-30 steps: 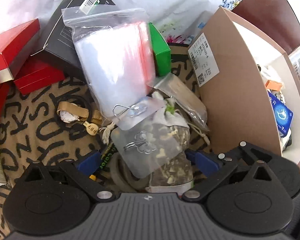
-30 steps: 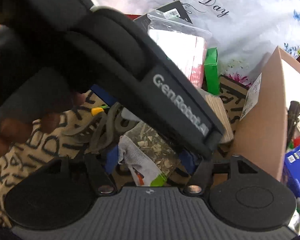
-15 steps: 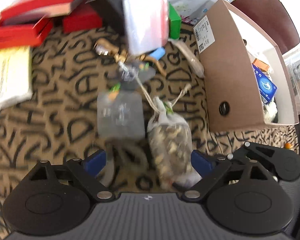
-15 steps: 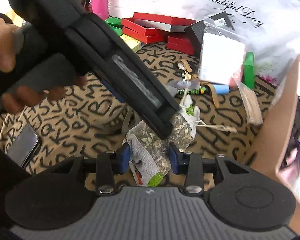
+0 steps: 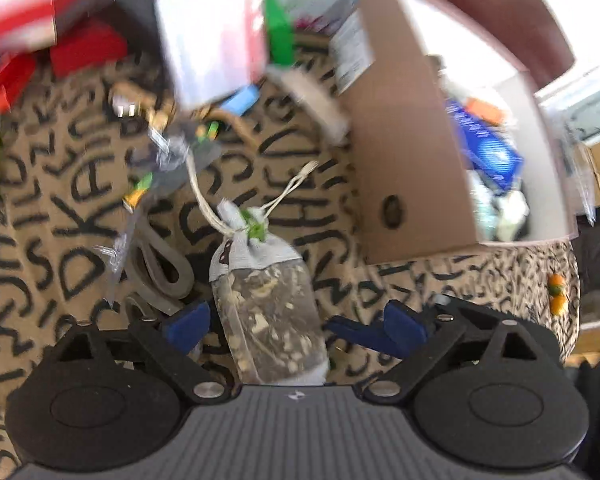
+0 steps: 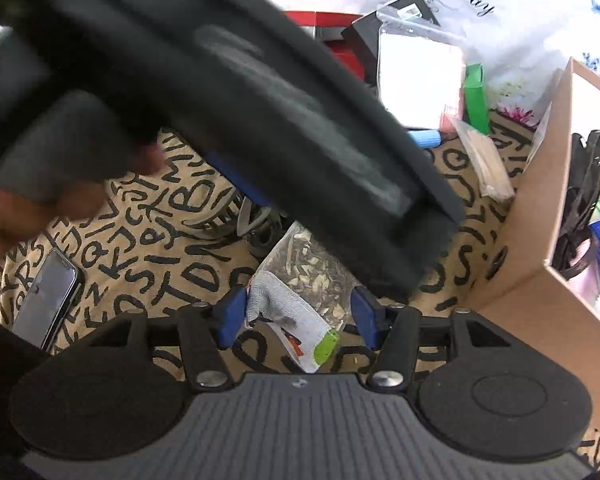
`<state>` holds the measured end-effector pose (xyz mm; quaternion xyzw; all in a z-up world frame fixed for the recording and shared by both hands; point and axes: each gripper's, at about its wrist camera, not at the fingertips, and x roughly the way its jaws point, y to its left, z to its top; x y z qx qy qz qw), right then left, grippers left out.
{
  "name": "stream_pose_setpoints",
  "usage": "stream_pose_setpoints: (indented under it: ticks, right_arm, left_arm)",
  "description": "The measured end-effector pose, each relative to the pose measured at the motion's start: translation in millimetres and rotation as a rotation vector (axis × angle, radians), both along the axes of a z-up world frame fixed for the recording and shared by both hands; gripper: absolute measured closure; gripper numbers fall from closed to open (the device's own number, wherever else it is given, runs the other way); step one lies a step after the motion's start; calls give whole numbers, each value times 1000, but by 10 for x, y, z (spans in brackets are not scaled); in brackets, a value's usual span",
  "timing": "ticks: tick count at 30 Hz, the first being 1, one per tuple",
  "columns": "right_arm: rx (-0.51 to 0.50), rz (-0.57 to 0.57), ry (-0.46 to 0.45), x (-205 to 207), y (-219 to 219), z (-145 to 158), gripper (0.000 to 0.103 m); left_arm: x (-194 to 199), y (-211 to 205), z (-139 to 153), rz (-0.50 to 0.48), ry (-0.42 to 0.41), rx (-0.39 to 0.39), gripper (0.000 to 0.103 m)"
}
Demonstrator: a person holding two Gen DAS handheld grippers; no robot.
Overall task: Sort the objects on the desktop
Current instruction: 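Carry the held sachet with the left tool over the open white box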
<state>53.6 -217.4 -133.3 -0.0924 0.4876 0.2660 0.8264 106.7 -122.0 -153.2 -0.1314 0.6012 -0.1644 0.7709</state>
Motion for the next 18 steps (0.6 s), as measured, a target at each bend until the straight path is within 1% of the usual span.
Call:
stream_pose_setpoints:
  ticks: [2,3,4,6,7,8,9,10,11,14,18]
  right_arm:
    - [13,-18,17,49,-15,-48,38]
    - [22,-25,27,80,-20,-73,38]
    - [31,-31,36,116,-18,-103,38]
    - [49,-37,59,182,-4,-166,37]
    - [55,-44,79,211,0,-198,38]
    - [63,-51,89,229,3,-207,41]
    - [61,-44,82,227,9,-188,44]
    - [56,-28,65,210,18,-153,49]
    - [52,-11,48,188,25,-114,52]
    - [52,18,5,104,43,19,55]
    - [67,8,-67,-5,49,256,55]
  left_arm:
    - [81,-7,-128,11,33,1,7]
    - [122,-28,-190,8,37,6,7]
    - [139,-52,-205,-2,22,14,7]
    - [186,-134,-218,-25,26,52,9]
    - [199,-162,-214,-32,29,67,10]
    - [199,-176,-204,-35,28,84,16]
    - [189,-191,-190,-42,27,116,20]
    - [173,-190,-179,-50,21,140,28]
    - [154,-181,-162,-52,16,152,30]
    - [75,-139,-18,-31,-11,151,31]
    - [-51,-156,319,-26,-111,182,36]
